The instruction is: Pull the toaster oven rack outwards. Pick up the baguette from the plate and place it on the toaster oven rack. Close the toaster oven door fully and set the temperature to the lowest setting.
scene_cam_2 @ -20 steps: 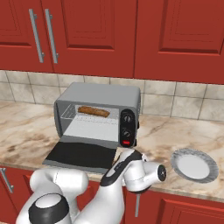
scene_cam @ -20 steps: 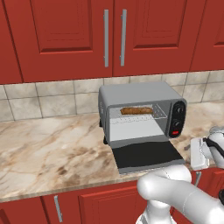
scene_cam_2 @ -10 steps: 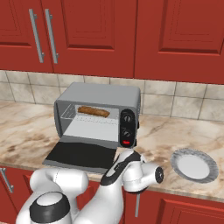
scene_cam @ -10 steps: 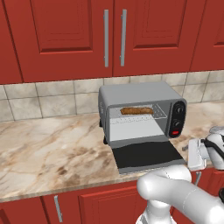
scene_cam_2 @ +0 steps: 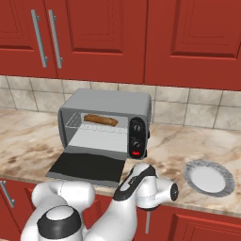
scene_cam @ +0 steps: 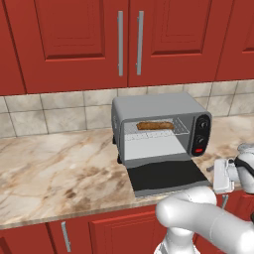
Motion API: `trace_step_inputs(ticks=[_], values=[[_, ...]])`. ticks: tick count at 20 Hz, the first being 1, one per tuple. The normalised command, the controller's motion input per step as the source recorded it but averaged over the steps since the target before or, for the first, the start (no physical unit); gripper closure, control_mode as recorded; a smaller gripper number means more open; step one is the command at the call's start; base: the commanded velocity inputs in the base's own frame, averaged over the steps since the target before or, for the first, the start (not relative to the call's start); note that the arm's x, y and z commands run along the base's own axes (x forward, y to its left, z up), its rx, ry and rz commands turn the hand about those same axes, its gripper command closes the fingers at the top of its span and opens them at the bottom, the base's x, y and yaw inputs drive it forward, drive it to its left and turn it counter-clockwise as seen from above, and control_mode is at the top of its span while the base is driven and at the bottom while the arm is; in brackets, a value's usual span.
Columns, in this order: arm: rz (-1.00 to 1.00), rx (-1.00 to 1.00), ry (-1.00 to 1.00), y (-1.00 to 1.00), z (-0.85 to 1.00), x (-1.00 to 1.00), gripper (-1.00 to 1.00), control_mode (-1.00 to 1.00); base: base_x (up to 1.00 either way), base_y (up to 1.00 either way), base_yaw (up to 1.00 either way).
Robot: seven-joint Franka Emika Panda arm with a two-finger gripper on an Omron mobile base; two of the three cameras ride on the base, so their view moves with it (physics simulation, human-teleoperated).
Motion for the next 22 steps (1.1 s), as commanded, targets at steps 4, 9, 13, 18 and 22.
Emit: trace_step_inputs(ticks=[4,9,13,18,22], values=[[0.00,0.06,0.00,0.12,-0.15,0.04,-1.00,-1.00,0.00,0.00,0.00],[0.00,0.02,0.00,0.32,-0.10,0.11,-1.00,-1.00,0.00,0.00,0.00],[0.00,0.00,0.00,0.50,-0.02,0.13,-1.00,-1.00,0.00,0.00,0.00],[0.00,0.00,0.00,0.53,0.00,0.07,-1.00,-1.00,0.00,0.00,0.00],[0.00,0.00,0.00,0.38,0.00,0.03,-1.00,-1.00,0.00,0.00,0.00]])
